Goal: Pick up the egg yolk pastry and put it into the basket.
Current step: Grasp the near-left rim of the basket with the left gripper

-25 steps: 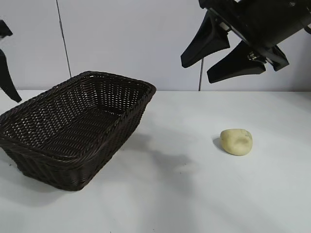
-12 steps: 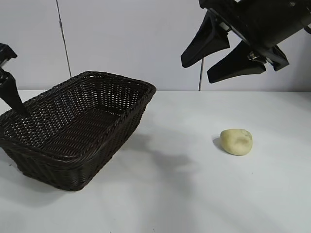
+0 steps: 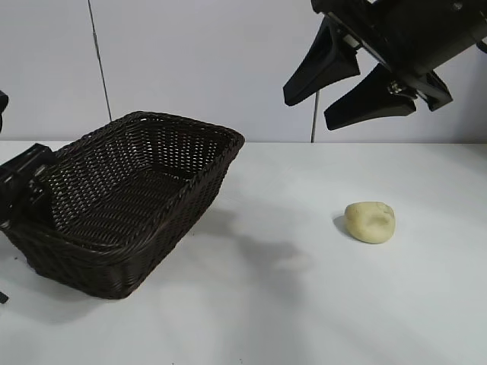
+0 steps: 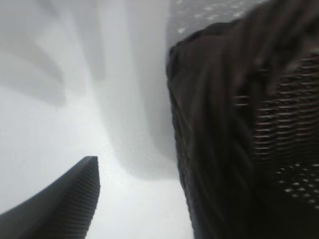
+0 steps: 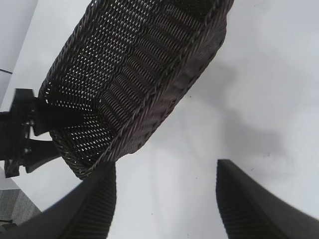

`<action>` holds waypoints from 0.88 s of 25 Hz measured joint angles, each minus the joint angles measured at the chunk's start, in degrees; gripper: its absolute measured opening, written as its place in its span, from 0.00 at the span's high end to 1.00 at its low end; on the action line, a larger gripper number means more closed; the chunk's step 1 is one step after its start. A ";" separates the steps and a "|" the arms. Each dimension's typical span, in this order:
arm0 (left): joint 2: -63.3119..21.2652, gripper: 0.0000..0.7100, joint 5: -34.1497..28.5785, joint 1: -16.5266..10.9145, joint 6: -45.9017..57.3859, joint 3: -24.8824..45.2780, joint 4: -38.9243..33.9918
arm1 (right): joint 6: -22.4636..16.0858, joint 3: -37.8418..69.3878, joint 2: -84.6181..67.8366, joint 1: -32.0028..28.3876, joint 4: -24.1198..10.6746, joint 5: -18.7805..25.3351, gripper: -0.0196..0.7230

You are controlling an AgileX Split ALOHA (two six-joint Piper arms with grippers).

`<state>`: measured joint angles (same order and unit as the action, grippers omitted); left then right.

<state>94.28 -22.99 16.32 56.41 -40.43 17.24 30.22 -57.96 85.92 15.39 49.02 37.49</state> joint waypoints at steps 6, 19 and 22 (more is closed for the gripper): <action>0.07 0.76 1.98 0.00 -0.31 -0.34 0.28 | 0.00 0.00 0.00 0.00 0.02 -0.15 0.39; 0.41 0.86 -10.58 -0.06 -14.54 -10.77 -0.24 | 0.00 0.00 0.00 0.00 0.02 -0.15 0.39; 0.80 0.86 -15.44 -0.06 -23.89 -16.20 -0.53 | 0.00 0.00 0.00 0.00 0.02 -0.15 0.39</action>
<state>95.08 -38.43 16.27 32.52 -56.63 16.71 30.22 -57.96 85.92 15.39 49.05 37.34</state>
